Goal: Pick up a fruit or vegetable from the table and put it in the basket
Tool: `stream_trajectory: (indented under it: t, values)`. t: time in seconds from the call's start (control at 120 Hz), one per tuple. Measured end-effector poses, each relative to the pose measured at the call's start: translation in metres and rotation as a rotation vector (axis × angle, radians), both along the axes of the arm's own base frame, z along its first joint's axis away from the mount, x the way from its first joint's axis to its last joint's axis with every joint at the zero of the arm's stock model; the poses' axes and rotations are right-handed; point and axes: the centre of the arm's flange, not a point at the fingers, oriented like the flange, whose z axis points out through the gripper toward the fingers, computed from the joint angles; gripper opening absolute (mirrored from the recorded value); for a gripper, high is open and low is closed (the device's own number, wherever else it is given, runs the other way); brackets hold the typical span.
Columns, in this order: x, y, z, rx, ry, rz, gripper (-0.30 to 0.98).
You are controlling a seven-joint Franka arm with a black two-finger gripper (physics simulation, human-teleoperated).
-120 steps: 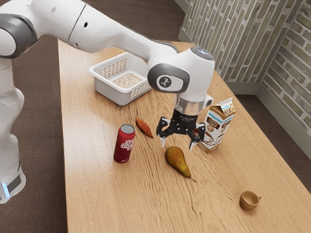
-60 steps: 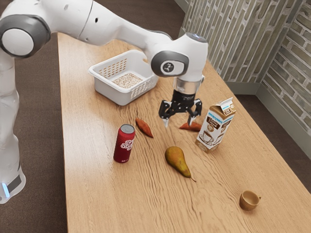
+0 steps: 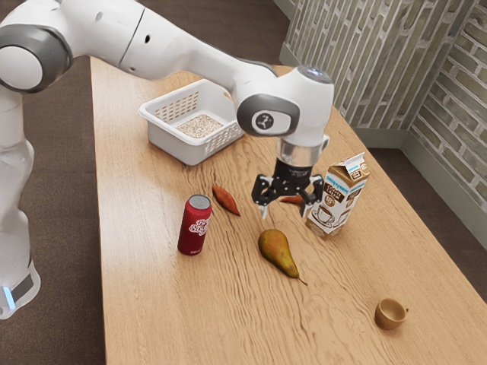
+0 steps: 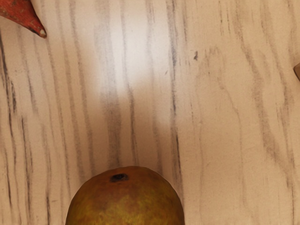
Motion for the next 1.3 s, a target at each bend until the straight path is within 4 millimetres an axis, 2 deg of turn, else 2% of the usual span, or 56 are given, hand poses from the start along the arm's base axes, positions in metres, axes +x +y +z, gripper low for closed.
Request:
stream_trajectory:
  t: [0.358, 0.7, 1.017, 1.3]
  values:
    - [0.005, 0.032, -0.011, 0.002, 0.019, 0.069, 0.69]
    - [-0.001, 0.006, -0.015, 0.003, 0.027, 0.036, 0.69]
    - [0.002, 0.014, -0.033, 0.009, 0.071, 0.057, 0.69]
    - [-0.001, 0.000, -0.038, 0.009, 0.078, 0.038, 0.69]
